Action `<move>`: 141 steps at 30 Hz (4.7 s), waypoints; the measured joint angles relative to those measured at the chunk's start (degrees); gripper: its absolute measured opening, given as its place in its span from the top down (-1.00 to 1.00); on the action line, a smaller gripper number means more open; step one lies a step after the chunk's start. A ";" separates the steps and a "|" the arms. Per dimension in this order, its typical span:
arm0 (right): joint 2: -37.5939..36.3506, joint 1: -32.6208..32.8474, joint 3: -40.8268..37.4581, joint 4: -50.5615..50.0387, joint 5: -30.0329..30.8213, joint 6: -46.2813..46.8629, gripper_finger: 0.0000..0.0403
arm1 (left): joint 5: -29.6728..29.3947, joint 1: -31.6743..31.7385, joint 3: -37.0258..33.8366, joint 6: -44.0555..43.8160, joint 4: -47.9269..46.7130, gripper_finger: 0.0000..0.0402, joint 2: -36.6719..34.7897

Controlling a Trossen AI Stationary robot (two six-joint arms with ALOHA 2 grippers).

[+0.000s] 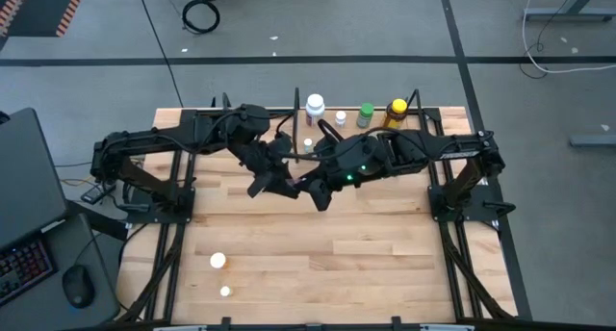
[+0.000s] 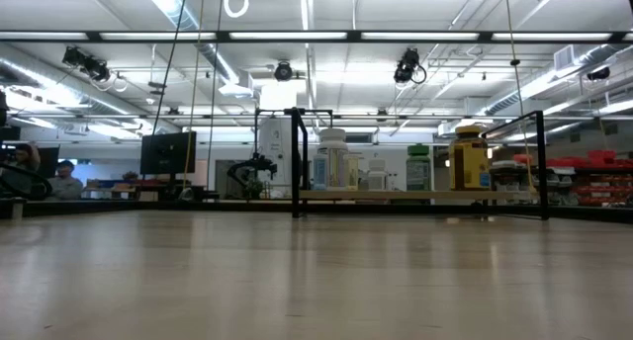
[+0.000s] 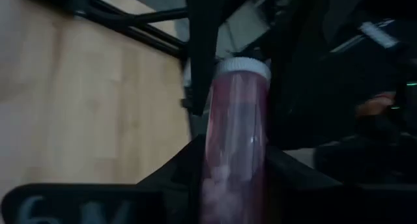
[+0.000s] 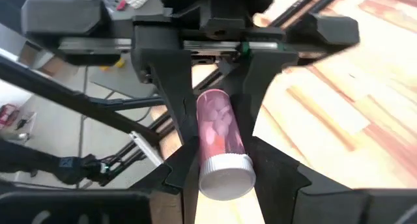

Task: Pick and place medicine bottles onto shelf by color
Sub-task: Put the pink pill bottle on the shelf

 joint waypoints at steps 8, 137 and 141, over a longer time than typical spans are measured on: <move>-0.65 -4.32 -0.01 -7.73 -1.56 0.53 0.37 | -3.22 2.50 0.05 5.65 -8.97 0.31 -0.16; -2.75 -47.35 -35.69 -36.04 -1.26 -44.99 0.36 | -9.01 4.66 0.01 4.12 -14.56 0.09 -0.07; -2.75 -47.26 -35.69 -34.62 -1.00 -50.69 0.36 | -9.01 4.66 0.01 3.74 -14.56 0.08 -0.07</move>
